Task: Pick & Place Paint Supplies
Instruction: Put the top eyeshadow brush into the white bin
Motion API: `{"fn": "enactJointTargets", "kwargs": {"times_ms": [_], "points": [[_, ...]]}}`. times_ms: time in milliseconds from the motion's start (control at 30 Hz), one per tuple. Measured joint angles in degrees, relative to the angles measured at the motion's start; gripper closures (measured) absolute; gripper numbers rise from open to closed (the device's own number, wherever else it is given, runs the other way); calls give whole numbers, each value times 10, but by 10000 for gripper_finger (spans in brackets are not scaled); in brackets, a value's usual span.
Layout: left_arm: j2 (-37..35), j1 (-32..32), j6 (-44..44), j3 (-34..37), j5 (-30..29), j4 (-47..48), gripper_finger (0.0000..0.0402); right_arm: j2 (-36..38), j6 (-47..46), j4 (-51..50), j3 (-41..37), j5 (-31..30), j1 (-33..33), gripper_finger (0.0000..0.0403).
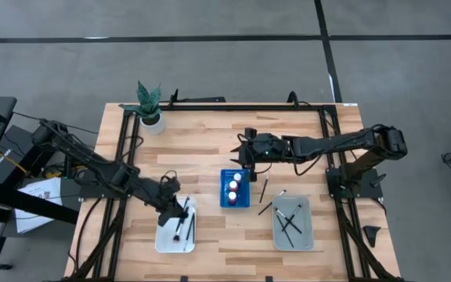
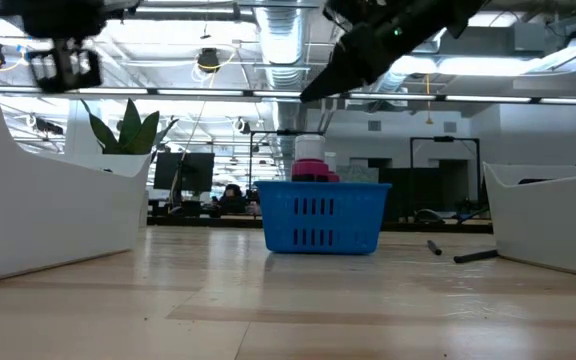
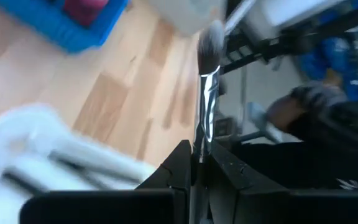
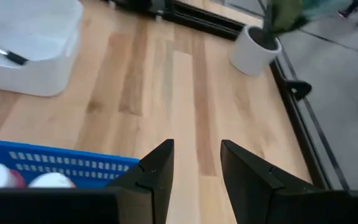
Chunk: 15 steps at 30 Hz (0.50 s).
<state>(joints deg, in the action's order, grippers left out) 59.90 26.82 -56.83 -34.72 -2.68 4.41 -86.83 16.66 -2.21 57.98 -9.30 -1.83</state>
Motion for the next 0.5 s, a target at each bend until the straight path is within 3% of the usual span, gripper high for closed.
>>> {"fn": "enactJointTargets", "kwargs": {"times_ms": [333, 500], "points": [[109, 62, -114, 0, 1, 18, 382, 8, -4, -20, 0, 0, -8, 277], [130, 75, -150, -1, 1, 75, 381, 21, -8, -30, 1, 2, -4, 278]]}}
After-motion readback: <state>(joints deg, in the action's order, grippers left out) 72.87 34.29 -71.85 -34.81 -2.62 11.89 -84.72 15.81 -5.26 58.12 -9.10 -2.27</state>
